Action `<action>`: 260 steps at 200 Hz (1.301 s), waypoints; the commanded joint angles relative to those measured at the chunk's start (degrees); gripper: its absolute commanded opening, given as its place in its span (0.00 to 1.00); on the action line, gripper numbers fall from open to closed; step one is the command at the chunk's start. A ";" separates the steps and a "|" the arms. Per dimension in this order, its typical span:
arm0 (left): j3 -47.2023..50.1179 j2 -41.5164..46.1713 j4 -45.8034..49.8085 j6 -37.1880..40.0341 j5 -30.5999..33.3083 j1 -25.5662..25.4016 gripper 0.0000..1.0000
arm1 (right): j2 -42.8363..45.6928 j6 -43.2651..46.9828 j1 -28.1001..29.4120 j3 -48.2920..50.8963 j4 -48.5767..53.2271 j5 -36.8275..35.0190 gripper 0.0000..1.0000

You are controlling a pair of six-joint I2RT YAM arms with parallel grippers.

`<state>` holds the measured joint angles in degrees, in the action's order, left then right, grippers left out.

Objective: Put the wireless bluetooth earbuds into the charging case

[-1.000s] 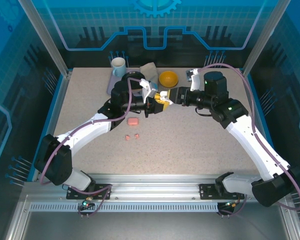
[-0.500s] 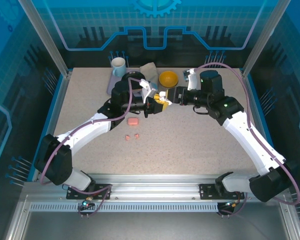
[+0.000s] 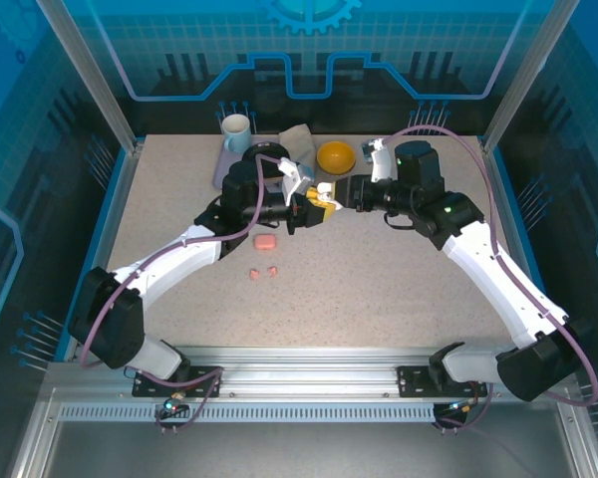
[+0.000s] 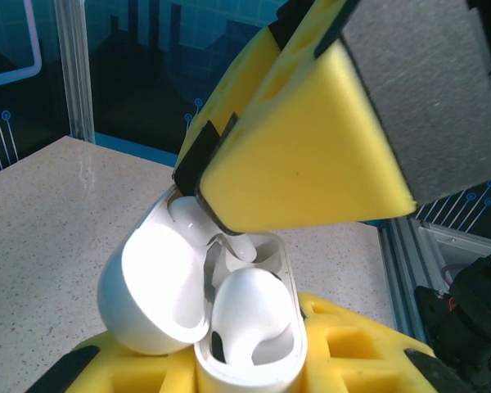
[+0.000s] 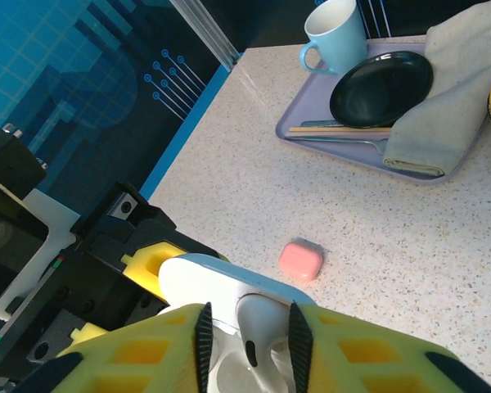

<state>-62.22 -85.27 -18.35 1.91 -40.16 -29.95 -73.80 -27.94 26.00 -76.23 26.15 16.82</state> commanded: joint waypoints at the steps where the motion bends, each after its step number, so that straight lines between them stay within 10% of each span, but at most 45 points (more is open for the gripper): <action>1: -1.90 3.97 -4.50 2.56 -4.10 -1.06 0.00 | -0.75 1.77 0.65 0.73 2.94 -2.45 0.31; 145: -3.09 5.73 -1.63 5.07 -4.76 -2.31 0.00 | 1.78 6.03 0.62 3.16 0.73 -2.08 0.08; 239: -3.22 5.82 -1.70 5.21 -3.95 -2.30 0.00 | 5.46 5.91 -1.09 8.99 -1.11 -1.10 0.07; 260: -3.43 5.65 -1.48 5.25 -3.96 -2.26 0.00 | 6.62 5.90 -1.30 8.86 -0.67 -0.74 0.20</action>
<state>-62.22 -83.50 -13.93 4.95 -39.94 -31.05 -67.75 -22.70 25.76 -68.90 21.45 17.15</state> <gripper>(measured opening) 0.235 0.121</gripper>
